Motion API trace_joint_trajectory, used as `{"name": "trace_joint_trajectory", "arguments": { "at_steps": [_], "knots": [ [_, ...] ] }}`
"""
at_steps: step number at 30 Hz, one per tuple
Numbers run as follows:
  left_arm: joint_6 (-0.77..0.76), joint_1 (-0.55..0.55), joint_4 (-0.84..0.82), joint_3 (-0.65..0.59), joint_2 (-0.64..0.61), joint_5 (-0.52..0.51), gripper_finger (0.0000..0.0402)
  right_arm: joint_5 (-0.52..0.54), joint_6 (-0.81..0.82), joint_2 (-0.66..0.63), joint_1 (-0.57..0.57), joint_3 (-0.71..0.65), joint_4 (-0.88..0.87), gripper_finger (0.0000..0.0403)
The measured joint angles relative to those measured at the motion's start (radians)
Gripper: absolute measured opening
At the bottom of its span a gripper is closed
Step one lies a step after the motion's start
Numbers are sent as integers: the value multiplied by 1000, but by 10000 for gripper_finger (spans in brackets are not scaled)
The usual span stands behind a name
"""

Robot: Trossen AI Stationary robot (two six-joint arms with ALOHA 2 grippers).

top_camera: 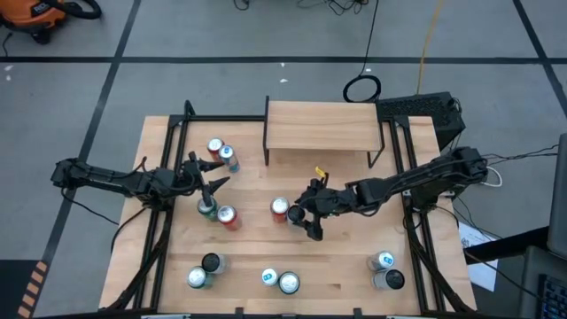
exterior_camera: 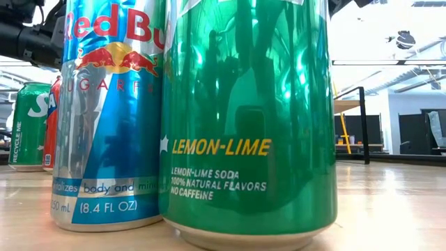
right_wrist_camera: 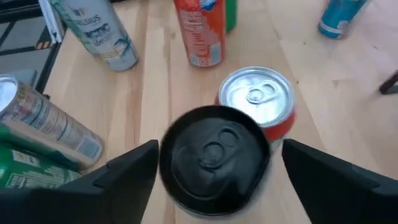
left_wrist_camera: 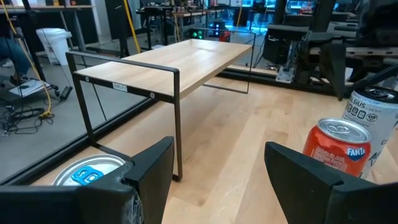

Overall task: Place canned beverage on shelf
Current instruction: Put the top white blue soda can on the shelf

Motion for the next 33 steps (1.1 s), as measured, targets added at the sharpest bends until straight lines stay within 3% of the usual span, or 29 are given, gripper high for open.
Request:
{"name": "trace_joint_trajectory", "arguments": {
  "at_steps": [8,19,28,33],
  "knots": [
    [-1,0,-21,0,6,0,251,-2,30,8,-1,2,-31,250],
    [-1,0,-19,0,11,0,251,29,22,33,-1,-2,-36,322],
    [-1,0,-19,0,13,0,251,51,15,37,-4,-2,-37,236],
    [-1,0,-20,0,13,0,251,35,-16,-29,-15,-3,-123,232]
  ]
}}
